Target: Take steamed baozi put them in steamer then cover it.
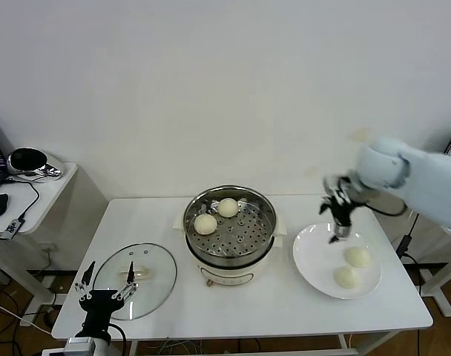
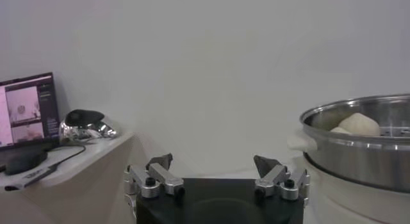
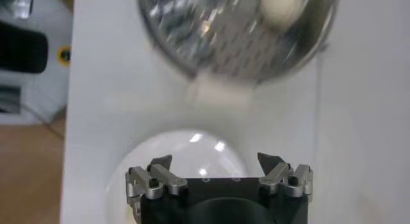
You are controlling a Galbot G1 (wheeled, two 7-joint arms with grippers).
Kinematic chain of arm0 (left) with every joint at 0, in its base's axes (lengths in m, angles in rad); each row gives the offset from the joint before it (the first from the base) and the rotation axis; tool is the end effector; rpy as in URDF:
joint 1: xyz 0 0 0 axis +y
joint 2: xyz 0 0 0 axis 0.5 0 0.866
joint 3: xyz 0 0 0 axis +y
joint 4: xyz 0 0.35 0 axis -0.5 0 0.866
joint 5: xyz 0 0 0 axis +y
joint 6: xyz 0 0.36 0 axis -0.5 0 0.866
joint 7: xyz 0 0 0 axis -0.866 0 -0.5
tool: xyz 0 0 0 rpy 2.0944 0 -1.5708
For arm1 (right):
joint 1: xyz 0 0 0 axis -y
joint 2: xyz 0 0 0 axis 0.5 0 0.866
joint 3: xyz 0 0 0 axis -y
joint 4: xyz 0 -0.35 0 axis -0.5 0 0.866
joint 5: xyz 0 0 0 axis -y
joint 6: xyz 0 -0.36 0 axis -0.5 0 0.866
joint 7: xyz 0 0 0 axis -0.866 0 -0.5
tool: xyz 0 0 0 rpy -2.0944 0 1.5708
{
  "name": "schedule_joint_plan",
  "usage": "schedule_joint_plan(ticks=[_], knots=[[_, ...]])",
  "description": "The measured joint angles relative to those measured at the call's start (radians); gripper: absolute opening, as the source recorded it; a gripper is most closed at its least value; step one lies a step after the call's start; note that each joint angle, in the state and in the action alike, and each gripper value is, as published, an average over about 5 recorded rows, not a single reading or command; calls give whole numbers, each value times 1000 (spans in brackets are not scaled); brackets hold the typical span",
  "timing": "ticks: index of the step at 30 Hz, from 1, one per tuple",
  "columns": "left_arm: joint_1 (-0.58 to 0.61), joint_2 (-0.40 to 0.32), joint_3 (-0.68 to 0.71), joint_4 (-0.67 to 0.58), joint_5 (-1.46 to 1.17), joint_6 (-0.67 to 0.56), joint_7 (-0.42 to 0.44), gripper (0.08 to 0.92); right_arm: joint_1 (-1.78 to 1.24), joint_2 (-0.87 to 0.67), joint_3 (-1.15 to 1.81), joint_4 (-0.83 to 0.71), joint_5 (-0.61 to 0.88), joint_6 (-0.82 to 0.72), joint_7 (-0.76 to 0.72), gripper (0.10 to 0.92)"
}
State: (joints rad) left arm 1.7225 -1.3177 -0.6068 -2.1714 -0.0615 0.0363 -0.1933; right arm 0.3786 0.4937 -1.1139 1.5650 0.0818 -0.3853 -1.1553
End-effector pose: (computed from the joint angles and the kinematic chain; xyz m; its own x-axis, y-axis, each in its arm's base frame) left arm 0.1462 0.0606 -0.2909 -0.9901 -0.1211 0.0711 -0.1044 0.9733 0.2043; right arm 0.4746 -0.1398 -0.0936 -0.1712 -0.0783 0.9821 -0.9812 -0.0765 -0.1771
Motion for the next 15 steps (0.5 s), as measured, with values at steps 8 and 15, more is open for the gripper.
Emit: schedule_joint_plan(ticks=[8, 15], knots=[[6, -9, 1, 3, 12, 1, 0, 823, -278, -48, 201, -30, -143, 71, 11, 823], [13, -11, -2, 1, 14, -1, -1, 823, -442, -51, 326, -68, -225, 102, 33, 823]])
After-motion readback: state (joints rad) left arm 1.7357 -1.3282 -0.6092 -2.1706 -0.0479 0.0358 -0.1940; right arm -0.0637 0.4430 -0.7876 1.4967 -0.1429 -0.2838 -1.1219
